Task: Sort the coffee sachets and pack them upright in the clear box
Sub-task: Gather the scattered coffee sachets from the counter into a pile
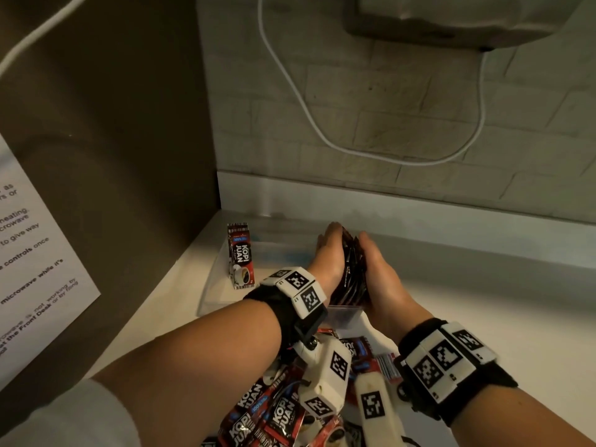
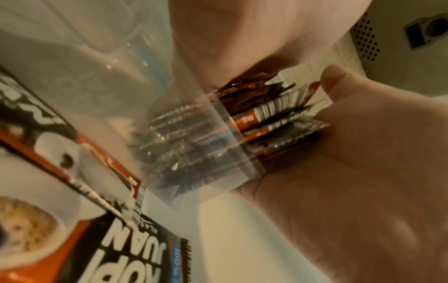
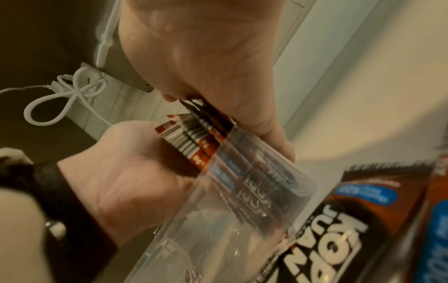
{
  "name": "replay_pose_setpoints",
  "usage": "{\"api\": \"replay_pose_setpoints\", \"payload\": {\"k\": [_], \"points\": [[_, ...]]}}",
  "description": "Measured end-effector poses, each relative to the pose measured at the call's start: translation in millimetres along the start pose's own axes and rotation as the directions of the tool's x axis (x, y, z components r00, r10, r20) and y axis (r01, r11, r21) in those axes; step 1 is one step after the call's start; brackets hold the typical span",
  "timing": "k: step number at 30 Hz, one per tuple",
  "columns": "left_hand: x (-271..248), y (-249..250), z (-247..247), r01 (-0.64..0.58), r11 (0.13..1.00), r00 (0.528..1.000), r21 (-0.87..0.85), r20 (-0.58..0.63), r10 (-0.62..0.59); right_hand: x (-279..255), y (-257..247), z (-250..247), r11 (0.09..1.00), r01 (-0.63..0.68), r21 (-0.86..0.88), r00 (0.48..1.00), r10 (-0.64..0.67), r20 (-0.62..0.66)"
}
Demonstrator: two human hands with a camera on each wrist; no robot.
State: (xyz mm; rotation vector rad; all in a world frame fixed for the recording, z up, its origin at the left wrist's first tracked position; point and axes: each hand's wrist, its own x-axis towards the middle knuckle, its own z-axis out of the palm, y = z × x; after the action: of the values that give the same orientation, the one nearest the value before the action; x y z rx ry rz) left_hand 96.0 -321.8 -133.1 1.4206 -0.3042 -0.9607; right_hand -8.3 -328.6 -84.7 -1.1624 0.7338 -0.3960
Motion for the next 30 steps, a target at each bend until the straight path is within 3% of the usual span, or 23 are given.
{"api": "replay_pose_setpoints", "payload": {"k": [3, 5, 30], "points": [[-33.7, 20.7, 1.0, 0.132, 0.983, 0.991, -0.126, 0.040, -0.127, -0.3, -0.2, -4.0, 1.000, -0.012, -0.004, 1.000, 0.012, 0.006], [-60.8, 35.9, -0.9, 0.125, 0.977, 0.991, -0.173, 0.067, -0.115, -0.7, -0.4, -5.4, 1.000, -0.017, -0.006, 1.000, 0.017, 0.011], [-66.9, 36.0, -6.9, 0.143, 0.964, 0.980, -0.225, 0.172, -0.105, -7.3, -2.7, -4.6, 0.996, -0.036, -0.077, 0.999, 0.034, -0.031]]}}
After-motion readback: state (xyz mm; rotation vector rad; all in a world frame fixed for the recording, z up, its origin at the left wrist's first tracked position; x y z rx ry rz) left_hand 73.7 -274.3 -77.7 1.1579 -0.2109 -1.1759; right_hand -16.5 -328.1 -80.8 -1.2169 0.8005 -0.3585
